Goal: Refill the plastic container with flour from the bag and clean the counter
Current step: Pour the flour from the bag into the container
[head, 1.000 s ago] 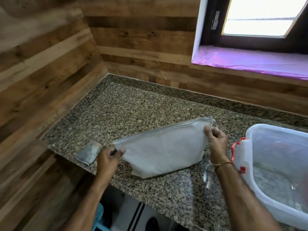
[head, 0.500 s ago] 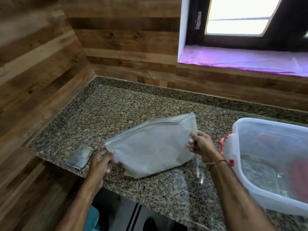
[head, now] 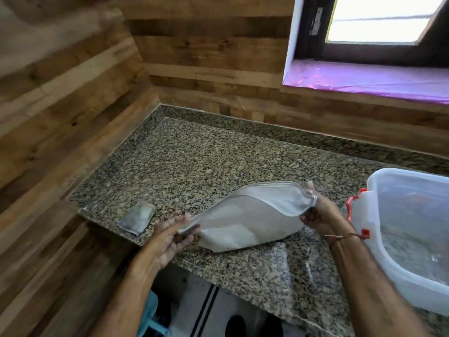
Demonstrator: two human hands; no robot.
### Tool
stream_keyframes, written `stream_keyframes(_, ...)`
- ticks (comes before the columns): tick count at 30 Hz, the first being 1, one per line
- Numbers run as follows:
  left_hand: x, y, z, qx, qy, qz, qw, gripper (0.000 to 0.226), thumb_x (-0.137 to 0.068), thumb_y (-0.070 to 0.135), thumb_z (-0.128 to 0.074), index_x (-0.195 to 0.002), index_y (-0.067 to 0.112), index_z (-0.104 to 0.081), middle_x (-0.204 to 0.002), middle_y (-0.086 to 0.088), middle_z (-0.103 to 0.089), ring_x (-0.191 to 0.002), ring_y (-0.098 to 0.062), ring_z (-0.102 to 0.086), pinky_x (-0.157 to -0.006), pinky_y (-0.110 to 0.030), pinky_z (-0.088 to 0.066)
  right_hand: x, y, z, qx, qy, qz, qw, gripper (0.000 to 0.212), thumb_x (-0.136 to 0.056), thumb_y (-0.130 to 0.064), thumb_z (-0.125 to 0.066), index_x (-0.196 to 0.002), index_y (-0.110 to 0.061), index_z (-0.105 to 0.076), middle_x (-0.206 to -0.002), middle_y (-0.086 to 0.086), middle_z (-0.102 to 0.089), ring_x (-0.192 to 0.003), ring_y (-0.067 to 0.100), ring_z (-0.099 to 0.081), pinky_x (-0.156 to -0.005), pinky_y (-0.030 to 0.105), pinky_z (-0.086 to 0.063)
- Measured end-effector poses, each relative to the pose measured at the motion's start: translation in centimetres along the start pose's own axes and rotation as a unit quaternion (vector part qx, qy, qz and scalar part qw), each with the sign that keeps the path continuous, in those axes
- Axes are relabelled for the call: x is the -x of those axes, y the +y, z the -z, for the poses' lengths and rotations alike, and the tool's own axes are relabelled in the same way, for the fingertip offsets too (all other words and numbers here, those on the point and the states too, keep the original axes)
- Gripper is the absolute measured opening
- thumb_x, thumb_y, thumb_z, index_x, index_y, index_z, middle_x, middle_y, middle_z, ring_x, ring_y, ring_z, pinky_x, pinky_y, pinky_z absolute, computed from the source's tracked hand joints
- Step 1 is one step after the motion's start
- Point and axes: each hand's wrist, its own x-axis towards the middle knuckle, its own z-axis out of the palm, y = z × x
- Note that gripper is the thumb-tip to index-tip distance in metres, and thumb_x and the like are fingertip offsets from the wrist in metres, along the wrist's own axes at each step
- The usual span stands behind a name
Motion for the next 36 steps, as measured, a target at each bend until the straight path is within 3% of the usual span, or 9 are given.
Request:
stream_keyframes(3, -0.6, -0.6, 0.5, -0.048, 0.001, 0.007, 0.999, 0.01, -0.092, 0.0, -0.065, -0.098, 0.008, -0.064, -0.101, -0.016, -0.07, -0.068, -0.017, -0.073, -0.052, -0.024, -0.058, 0.6, 0.7, 0.9, 0.083, 0.009, 0.063, 0.995, 0.045, -0.073, -0.047, -0.085, -0.081, -0.005, -0.073, -0.088, 0.023, -0.075, -0.072, 0.03, -0.069, -0.078, 0.047, -0.059)
stream_keyframes(8, -2.0, -2.6, 2.7, -0.082, -0.007, 0.028, 0.996, 0.041, -0.079, -0.003, -0.077, -0.115, 0.012, -0.063, -0.139, -0.022, -0.063, -0.091, -0.025, -0.066, -0.064, -0.03, -0.057, 2.5, 3.3, 0.7, 0.256, 0.167, 0.175, 0.936, 0.044, -0.076, -0.032, -0.084, -0.057, -0.02, -0.047, -0.054, 0.001, -0.05, -0.058, 0.017, -0.047, -0.059, 0.032, -0.037)
stream_keyframes(11, -2.0, -2.1, 2.4, -0.066, -0.034, 0.081, 0.994, 0.029, -0.103, 0.005, -0.054, -0.131, 0.007, -0.059, -0.126, -0.017, -0.07, -0.09, -0.03, -0.07, -0.056, -0.027, -0.061, 2.5, 3.5, 0.5, 0.356, 0.185, 0.161, 0.902, 0.023, -0.079, -0.027, -0.08, -0.084, -0.02, -0.058, -0.078, 0.004, -0.067, -0.073, 0.027, -0.063, -0.064, 0.036, -0.051)
stream_keyframes(15, -3.4, 0.1, 1.7, -0.173, -0.136, 0.177, 0.959, 0.061, -0.097, 0.066, -0.04, -0.134, 0.021, -0.06, -0.125, -0.015, -0.074, -0.111, -0.031, -0.074, -0.089, -0.047, -0.062, 2.1, 0.0, -0.1, 0.522, 0.052, 0.078, 0.848, 0.061, -0.094, -0.012, -0.066, -0.148, -0.03, -0.045, -0.091, 0.008, -0.068, -0.063, 0.018, -0.058, -0.048, 0.021, -0.048)
stream_keyframes(19, -5.2, 1.0, -0.9, -0.258, -0.184, 0.216, 0.924, 0.069, -0.093, 0.072, -0.038, -0.138, 0.022, -0.054, -0.12, -0.018, -0.075, -0.106, -0.032, -0.076, -0.081, -0.043, -0.064, 1.5, -2.5, -2.3, 0.59, -0.026, -0.058, 0.805, 0.08, -0.086, -0.056, -0.072, -0.153, -0.025, -0.042, -0.147, 0.007, -0.055, -0.109, 0.025, -0.061, -0.074, 0.028, -0.052)
stream_keyframes(24, -7.5, -0.8, -0.8, -0.225, -0.189, 0.261, 0.92, 0.074, -0.089, 0.063, -0.058, -0.14, 0.009, -0.055, -0.124, -0.025, -0.072, -0.115, -0.041, -0.07, -0.1, -0.051, -0.057, -0.1, -1.4, -3.4, 0.631, -0.003, -0.101, 0.769, 0.084, -0.06, -0.081, -0.076, -0.119, -0.022, -0.071, -0.115, 0.004, -0.075, -0.102, 0.029, -0.072, -0.095, 0.042, -0.058)
stream_keyframes(28, -8.5, -2.5, -0.6, -0.208, -0.169, 0.246, 0.932, 0.075, -0.082, 0.046, -0.077, -0.142, 0.01, -0.052, -0.129, -0.024, -0.07, -0.123, -0.043, -0.066, -0.11, -0.059, -0.047, -1.1, 1.7, -4.1, 0.555, -0.01, -0.105, 0.825, 0.042, -0.073, -0.052, -0.085, -0.102, -0.028, -0.067, -0.101, 0.002, -0.075, -0.093, 0.027, -0.072, -0.091, 0.045, -0.059)
stream_keyframes(32, -8.6, -3.2, -1.0, -0.186, -0.124, 0.217, 0.95, 0.103, -0.051, 0.04, -0.099, -0.14, 0.015, -0.055, -0.123, -0.023, -0.073, -0.116, -0.043, -0.069, -0.099, -0.061, -0.054, -2.0, 3.9, -3.8, 0.487, -0.038, -0.065, 0.87, 0.066, -0.079, -0.025, -0.083, -0.138, -0.038, -0.056, -0.117, 0.004, -0.073, -0.103, 0.031, -0.069, -0.093, 0.051, -0.058)
stream_keyframes(36, -10.0, -4.4, -0.4, -0.165, -0.094, 0.209, 0.959, 0.114, -0.046, 0.038, -0.102, -0.146, 0.014, -0.052, -0.119, -0.024, -0.074, -0.105, -0.045, -0.073, -0.079, -0.059, -0.061, -1.5, 4.5, -3.9, 0.444, 0.001, -0.008, 0.896, 0.046, -0.086, -0.013, -0.076, -0.127, -0.03, -0.065, -0.113, 0.002, -0.073, -0.104, 0.025, -0.069, -0.096, 0.048, -0.057)
